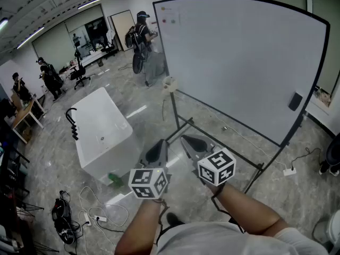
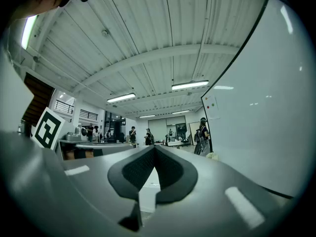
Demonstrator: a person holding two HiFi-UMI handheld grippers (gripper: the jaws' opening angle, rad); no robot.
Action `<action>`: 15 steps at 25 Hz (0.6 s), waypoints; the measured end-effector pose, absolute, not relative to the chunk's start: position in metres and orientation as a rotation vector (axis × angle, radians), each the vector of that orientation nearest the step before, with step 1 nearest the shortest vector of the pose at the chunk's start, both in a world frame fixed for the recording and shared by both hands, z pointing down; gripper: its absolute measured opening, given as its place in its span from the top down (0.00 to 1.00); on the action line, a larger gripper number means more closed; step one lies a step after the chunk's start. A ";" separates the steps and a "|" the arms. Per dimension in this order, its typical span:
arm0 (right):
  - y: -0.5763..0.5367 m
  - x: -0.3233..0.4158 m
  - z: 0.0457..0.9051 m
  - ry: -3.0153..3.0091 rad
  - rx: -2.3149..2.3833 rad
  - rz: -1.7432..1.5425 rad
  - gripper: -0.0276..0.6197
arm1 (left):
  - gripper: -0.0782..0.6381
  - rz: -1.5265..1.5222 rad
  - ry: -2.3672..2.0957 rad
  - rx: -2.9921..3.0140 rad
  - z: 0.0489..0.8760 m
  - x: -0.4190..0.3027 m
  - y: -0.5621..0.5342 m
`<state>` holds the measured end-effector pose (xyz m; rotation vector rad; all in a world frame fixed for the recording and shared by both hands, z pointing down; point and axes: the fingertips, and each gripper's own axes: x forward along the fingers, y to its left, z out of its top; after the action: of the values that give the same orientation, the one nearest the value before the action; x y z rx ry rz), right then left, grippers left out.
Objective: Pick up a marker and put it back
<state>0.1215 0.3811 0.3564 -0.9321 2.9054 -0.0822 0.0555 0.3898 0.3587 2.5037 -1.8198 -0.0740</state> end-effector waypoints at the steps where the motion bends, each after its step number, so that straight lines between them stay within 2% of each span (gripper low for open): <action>1: 0.380 0.121 0.357 2.904 -0.933 -0.081 0.97 | 0.89 -0.075 -1.820 2.502 0.359 0.055 0.389; 9: 0.367 0.110 0.360 2.896 -0.934 -0.083 0.96 | 0.89 -0.056 -1.809 2.504 0.364 0.041 0.372; 15: 0.350 0.072 0.382 3.005 -0.861 -0.112 0.96 | 0.89 -0.057 -1.721 2.531 0.374 0.021 0.348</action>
<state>0.0725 0.3502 0.3817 -0.8610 3.0050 -0.1117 0.0214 0.3480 0.3739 2.5314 -1.7215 -0.0572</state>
